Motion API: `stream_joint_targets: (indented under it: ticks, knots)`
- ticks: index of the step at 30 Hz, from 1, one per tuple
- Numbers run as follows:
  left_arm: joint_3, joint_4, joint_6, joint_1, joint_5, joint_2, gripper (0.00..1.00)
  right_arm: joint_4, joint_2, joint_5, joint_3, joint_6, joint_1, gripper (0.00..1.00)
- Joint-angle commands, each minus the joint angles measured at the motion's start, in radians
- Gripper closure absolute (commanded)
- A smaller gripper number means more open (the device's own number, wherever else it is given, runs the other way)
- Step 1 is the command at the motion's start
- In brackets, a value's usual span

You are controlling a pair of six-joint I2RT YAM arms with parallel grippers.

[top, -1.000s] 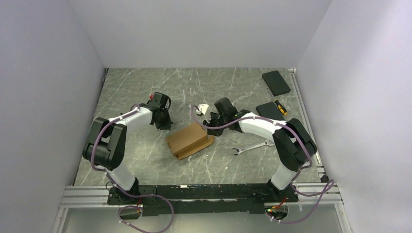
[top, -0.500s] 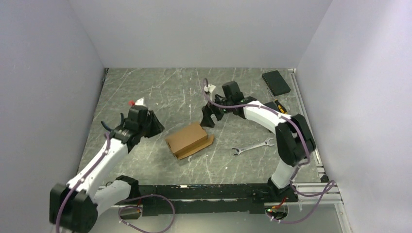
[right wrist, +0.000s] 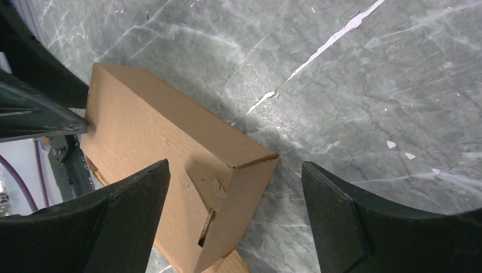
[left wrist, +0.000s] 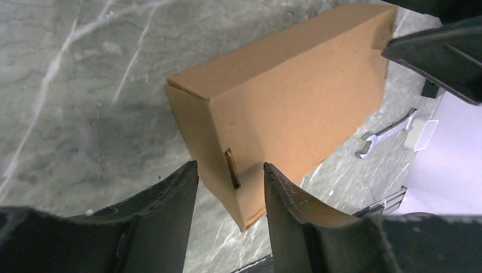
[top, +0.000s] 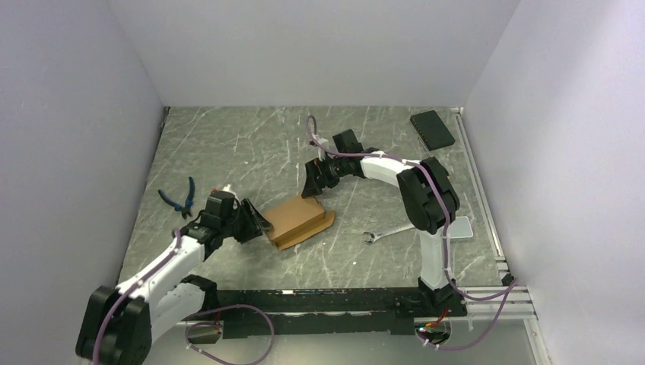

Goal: Fold the paper box

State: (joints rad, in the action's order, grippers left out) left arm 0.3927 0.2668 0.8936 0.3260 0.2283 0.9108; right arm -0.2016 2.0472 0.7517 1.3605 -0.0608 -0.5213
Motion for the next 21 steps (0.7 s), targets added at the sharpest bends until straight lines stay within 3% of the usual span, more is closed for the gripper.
stream_joint_targets:
  ticks: [1,11,21]
  knots:
    - [0.041,-0.158,0.016,-0.001,0.052,0.121,0.48,0.02,0.009,0.036,0.029,-0.05,0.002,0.13]
    - [0.185,-0.117,-0.074,-0.013,0.002,0.32,0.52,0.02,-0.033,0.013,-0.06,-0.057,0.024,0.43]
    - [0.415,-0.078,-0.235,-0.047,0.085,0.603,0.57,0.134,-0.277,-0.04,-0.357,-0.127,0.069,0.5]
